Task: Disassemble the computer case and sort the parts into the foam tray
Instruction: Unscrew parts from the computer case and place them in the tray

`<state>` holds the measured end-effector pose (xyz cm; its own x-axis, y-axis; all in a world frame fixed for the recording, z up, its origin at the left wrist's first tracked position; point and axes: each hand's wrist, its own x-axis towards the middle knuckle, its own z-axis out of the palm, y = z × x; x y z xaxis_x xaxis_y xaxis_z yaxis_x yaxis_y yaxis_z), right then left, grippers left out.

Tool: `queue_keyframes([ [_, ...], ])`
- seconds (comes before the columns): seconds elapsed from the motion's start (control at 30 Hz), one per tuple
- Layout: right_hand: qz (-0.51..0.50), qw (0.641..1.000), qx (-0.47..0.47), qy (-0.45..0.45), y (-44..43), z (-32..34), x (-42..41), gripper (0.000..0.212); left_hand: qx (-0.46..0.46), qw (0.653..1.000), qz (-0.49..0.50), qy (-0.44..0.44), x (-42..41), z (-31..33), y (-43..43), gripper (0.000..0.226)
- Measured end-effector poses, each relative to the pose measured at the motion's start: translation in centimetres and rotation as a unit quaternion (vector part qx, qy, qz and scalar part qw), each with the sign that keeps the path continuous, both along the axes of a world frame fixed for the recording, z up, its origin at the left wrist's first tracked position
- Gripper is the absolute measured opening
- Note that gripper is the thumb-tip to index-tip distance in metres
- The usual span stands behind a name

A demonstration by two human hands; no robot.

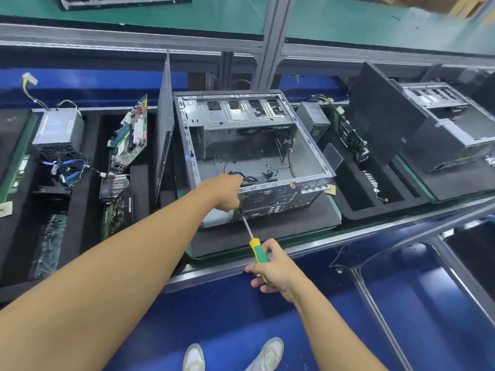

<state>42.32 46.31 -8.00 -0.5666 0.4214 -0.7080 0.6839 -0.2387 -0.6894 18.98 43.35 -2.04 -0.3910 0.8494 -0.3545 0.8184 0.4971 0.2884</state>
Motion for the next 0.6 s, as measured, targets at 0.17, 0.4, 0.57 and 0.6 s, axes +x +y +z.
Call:
queue_keyframes([
  [0.17,-0.019,0.999,-0.049,-0.007,-0.5,0.2,-0.5,0.031,0.011,1.000,-0.001,0.007,-0.2,-0.4,0.0,0.018],
  [0.4,-0.006,0.999,-0.037,0.033,-0.5,0.0,0.5,0.019,0.013,1.000,-0.003,0.007,-0.2,-0.5,0.0,0.017],
  [0.57,-0.035,0.999,-0.014,0.030,-0.7,-0.1,0.1,0.032,0.010,1.000,0.000,0.007,-0.1,-0.4,0.0,0.015],
  [0.6,-0.041,0.999,-0.018,0.026,-0.7,-0.1,-0.1,0.032,0.010,1.000,0.001,0.007,-0.1,-0.5,0.0,0.016],
])
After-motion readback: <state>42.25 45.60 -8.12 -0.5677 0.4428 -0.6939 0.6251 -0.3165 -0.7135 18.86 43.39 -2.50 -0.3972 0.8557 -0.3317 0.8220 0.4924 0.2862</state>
